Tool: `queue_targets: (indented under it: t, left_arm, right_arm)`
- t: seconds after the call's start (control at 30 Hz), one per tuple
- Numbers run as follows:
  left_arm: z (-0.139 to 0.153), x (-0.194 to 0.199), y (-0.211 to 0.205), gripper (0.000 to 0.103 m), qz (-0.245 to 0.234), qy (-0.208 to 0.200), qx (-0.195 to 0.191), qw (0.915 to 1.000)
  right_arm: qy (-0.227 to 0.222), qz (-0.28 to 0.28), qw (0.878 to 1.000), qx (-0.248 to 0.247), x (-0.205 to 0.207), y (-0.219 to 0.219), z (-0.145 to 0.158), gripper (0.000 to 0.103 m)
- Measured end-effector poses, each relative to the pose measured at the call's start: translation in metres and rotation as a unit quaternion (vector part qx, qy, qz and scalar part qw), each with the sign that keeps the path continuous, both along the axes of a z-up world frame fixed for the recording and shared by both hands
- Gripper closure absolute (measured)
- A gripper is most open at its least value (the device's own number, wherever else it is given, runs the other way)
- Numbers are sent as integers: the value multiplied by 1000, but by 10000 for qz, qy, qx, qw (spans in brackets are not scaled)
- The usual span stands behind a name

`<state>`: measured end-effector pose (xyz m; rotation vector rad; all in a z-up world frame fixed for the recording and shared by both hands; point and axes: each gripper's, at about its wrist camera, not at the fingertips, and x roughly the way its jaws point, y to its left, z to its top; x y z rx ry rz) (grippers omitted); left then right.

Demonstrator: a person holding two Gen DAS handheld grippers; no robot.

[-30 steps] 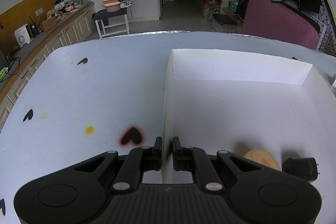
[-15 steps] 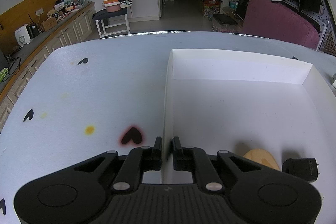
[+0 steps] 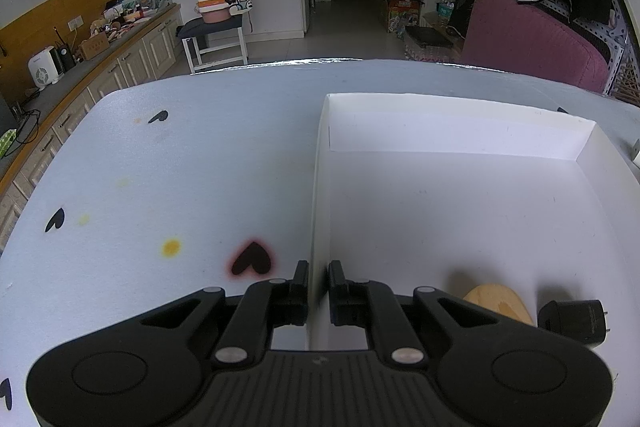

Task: Organize rigid objects
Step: 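Carry the colourful card box into the white box and release it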

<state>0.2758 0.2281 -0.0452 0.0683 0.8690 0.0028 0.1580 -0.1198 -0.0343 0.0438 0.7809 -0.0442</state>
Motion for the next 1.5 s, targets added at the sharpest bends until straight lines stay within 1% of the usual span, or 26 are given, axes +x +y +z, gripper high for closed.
queue_targets:
  t: [0.1, 0.23, 0.3, 0.4, 0.5, 0.6, 0.77, 0.87, 1.0, 1.2, 1.5]
  left_arm:
    - [0, 0, 0, 93, 9, 2, 9, 10000]
    - [0, -1, 0, 93, 10, 4, 4, 10000]
    - [0, -1, 0, 93, 6, 4, 13, 10000]
    - [0, -1, 0, 93, 9, 3, 7, 10000]
    - [0, -1, 0, 93, 7, 5, 3, 10000]
    - [0, -1, 0, 93, 6, 8, -6, 10000]
    - [-1, -1, 0, 93, 4, 7, 18, 10000]
    - [-1, -2, -1, 93, 1, 7, 34, 10000]
    - [-1, -2, -1, 93, -1, 8, 44, 10000]
    - [-1, -2, -2, 93, -2, 7, 48, 10000]
    - [0, -2, -1, 93, -1, 3, 51, 10000]
  right_arm:
    - [-257, 94, 9995, 142, -1, 1, 23, 42]
    - [-622, 363, 9973, 119, 7, 17, 54, 42]
    - [-695, 559, 9959, 145, 16, 31, 64, 42]
    - [-652, 888, 9937, 216, 32, 55, 70, 42]
    - [-500, 1131, 9921, 232, 51, 83, 66, 42]
    - [-249, 1315, 9907, 242, 74, 111, 56, 42]
    - [39, 1376, 9904, 155, 105, 150, 37, 42]
    - [131, 1381, 9903, 128, 120, 165, 29, 42]
    - [241, 1394, 9899, 87, 133, 180, 18, 42]
    - [253, 1405, 9897, -88, 144, 197, 5, 42]
    - [424, 1427, 9889, -31, 148, 193, -3, 42]
